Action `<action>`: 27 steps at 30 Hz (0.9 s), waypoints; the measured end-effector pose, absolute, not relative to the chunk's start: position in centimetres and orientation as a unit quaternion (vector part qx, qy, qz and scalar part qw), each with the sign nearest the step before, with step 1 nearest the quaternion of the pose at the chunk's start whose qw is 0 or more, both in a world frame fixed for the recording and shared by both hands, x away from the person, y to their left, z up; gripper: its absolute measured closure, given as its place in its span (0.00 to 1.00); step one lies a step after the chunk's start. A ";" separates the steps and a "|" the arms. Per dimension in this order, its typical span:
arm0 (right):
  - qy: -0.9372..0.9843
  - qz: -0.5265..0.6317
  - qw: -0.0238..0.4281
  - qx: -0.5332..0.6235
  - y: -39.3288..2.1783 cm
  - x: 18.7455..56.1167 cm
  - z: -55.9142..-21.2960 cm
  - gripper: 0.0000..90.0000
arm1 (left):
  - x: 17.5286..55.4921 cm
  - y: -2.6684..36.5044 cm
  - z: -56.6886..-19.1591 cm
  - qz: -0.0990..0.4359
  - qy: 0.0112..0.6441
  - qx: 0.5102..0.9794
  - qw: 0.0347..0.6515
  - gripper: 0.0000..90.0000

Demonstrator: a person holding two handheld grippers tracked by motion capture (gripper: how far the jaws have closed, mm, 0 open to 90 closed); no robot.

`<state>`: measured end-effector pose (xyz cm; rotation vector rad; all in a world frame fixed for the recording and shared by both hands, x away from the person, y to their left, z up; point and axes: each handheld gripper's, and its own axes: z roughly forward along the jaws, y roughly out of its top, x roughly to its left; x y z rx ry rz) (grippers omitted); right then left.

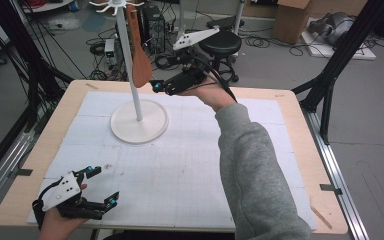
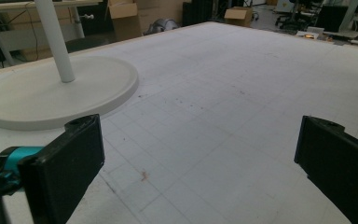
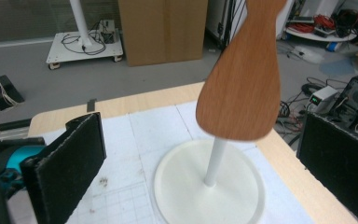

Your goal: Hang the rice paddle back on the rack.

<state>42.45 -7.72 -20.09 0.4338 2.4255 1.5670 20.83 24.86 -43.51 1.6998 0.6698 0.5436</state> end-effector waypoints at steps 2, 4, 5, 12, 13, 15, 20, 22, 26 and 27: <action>0.826 0.533 0.109 0.149 -8.2 42.3 -20.7 0.00 | 20.9 24.9 -43.5 0.232 0.287 0.727 0.579 0.02; 0.824 0.535 0.107 0.151 -8.8 42.0 -21.2 0.00 | 20.9 24.9 -43.5 0.233 0.287 0.728 0.578 0.02; 0.823 0.537 0.107 0.152 -9.1 41.9 -21.4 0.00 | 20.9 24.9 -43.6 0.233 0.287 0.728 0.577 0.02; 0.816 0.547 0.103 0.157 -11.4 41.0 -23.1 0.00 | 20.9 24.9 -43.6 0.234 0.290 0.730 0.573 0.02; 0.814 0.548 0.104 0.160 -11.8 40.8 -23.3 0.00 | 20.9 24.9 -43.6 0.234 0.291 0.729 0.574 0.02; 0.812 0.550 0.102 0.164 -12.4 40.5 -23.8 0.00 | 21.0 24.9 -43.6 0.233 0.289 0.731 0.573 0.02; 0.809 0.551 0.102 0.176 -14.0 39.8 -25.3 0.00 | 20.9 24.7 -43.5 0.230 0.287 0.729 0.577 0.02; 0.807 0.553 0.107 0.178 -14.5 39.5 -25.9 0.00 | 20.9 24.6 -43.5 0.228 0.287 0.729 0.579 0.02; 0.799 0.561 0.119 0.181 -15.2 38.8 -27.0 0.00 | 21.0 24.5 -43.5 0.226 0.286 0.727 0.582 0.02; 0.797 0.563 0.119 0.183 -15.3 38.6 -27.3 0.00 | 20.9 24.4 -43.4 0.225 0.286 0.726 0.583 0.02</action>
